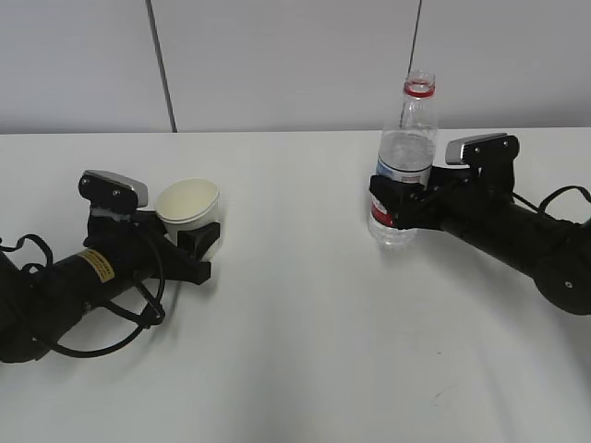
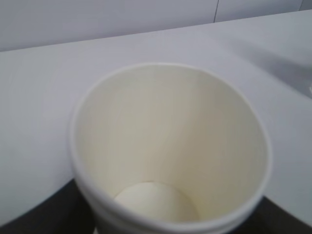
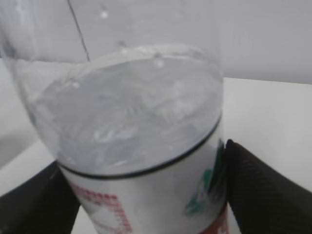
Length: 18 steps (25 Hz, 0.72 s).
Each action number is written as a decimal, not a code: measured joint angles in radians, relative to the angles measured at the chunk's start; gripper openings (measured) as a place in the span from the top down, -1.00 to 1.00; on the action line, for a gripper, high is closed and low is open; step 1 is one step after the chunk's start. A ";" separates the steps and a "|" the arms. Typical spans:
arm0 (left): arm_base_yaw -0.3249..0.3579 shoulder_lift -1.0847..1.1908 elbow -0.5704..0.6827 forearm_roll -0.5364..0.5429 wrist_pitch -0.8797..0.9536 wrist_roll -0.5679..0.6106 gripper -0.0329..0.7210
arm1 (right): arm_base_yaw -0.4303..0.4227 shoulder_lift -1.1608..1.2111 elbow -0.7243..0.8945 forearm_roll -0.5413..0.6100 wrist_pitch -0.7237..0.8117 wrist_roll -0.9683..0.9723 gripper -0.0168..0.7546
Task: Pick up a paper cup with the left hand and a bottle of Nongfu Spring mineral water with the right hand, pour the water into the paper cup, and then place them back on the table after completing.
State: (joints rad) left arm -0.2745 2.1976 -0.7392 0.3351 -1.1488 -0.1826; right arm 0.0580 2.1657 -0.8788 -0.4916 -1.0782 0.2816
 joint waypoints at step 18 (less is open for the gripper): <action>0.000 0.000 0.000 0.077 -0.002 -0.001 -0.20 | 0.000 0.002 -0.003 0.000 -0.003 0.004 -0.37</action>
State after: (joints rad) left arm -0.2745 2.1976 -0.7392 0.4122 -1.1507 -0.1835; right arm 0.0580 2.1681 -0.8816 -0.4916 -1.0817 0.2854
